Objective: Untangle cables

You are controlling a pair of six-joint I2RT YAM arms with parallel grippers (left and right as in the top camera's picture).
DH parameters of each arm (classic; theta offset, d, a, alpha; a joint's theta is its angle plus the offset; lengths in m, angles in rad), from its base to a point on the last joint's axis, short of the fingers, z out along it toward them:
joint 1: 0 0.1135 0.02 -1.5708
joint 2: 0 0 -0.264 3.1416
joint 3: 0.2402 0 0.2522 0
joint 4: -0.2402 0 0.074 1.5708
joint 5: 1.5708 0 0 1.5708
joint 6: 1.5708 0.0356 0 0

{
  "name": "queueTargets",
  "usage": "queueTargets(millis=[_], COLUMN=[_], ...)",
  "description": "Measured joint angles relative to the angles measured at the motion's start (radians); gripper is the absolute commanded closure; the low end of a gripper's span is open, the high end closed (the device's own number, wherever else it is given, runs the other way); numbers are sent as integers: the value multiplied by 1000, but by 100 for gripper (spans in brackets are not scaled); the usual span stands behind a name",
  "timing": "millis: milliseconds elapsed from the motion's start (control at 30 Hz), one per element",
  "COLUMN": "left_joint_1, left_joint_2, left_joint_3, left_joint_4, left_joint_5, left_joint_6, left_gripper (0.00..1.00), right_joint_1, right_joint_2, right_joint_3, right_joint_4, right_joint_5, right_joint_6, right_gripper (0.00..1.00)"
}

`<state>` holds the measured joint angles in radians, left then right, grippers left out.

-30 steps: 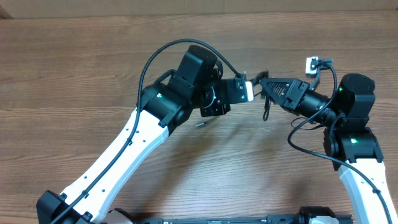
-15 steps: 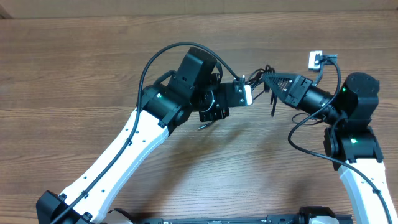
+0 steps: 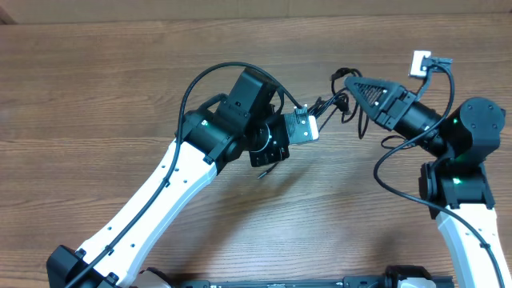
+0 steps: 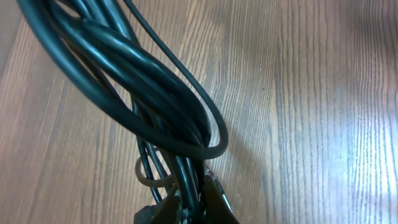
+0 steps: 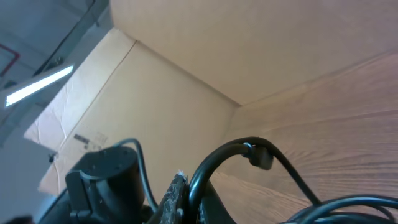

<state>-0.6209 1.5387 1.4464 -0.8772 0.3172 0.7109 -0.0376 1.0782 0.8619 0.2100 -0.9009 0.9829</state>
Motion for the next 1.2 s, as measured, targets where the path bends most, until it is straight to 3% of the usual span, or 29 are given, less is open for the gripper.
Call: queueTargets(millis=[567, 900, 1100, 1200], left_joint_1=[-34, -39, -40, -36], left_joint_2=[0, 64, 81, 81], left_joint_3=[0, 0, 0, 0], left_joint_4=[159, 9, -41, -40], left_joint_5=[249, 245, 231, 182], left_joint_6=[8, 25, 21, -3], left_gripper=[96, 96, 96, 96], right_joint_1=[-15, -15, -17, -40], right_joint_2=[0, 0, 0, 0], right_joint_3=[0, 0, 0, 5], right_joint_4=[-83, 109, 89, -32], right_joint_5=[-12, -34, -3, 19], right_joint_6=[61, 142, 167, 169], right_gripper=[96, 96, 96, 96])
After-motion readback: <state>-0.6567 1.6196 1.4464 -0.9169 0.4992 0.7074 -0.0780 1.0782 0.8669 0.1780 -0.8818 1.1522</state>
